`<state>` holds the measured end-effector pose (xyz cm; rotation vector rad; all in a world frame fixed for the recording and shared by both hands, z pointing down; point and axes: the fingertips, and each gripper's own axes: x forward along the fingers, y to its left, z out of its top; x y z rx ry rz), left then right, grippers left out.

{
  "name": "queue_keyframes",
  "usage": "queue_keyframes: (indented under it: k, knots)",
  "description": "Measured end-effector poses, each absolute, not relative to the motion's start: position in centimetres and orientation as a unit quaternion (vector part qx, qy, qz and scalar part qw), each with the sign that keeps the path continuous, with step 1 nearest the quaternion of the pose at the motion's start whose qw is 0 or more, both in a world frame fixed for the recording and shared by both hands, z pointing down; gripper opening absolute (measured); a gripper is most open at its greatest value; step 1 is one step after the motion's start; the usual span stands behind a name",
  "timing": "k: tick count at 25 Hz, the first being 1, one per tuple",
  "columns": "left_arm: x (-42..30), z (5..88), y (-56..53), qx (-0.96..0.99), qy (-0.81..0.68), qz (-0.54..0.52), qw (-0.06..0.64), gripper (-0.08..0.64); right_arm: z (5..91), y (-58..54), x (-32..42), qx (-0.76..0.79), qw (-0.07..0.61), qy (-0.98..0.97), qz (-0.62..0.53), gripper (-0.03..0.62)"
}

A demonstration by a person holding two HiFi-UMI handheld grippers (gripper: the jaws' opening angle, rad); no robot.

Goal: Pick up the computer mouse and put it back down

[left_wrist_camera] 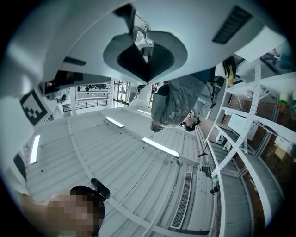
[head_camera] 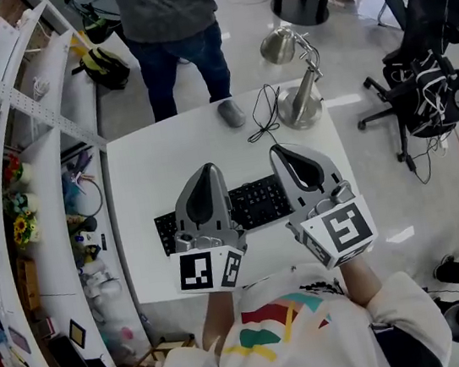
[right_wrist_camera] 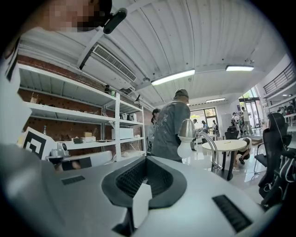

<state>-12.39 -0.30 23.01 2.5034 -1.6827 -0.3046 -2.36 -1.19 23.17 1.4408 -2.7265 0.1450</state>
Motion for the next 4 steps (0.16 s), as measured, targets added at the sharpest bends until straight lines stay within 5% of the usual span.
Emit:
queue_keyframes:
  k: [4]
  knots:
    - [-12.11,23.24,-0.49,0.826,-0.552,-0.097,0.059,0.046,23.25,-1.21,-2.56,0.461,0.029,-0.886,0.047,0.014]
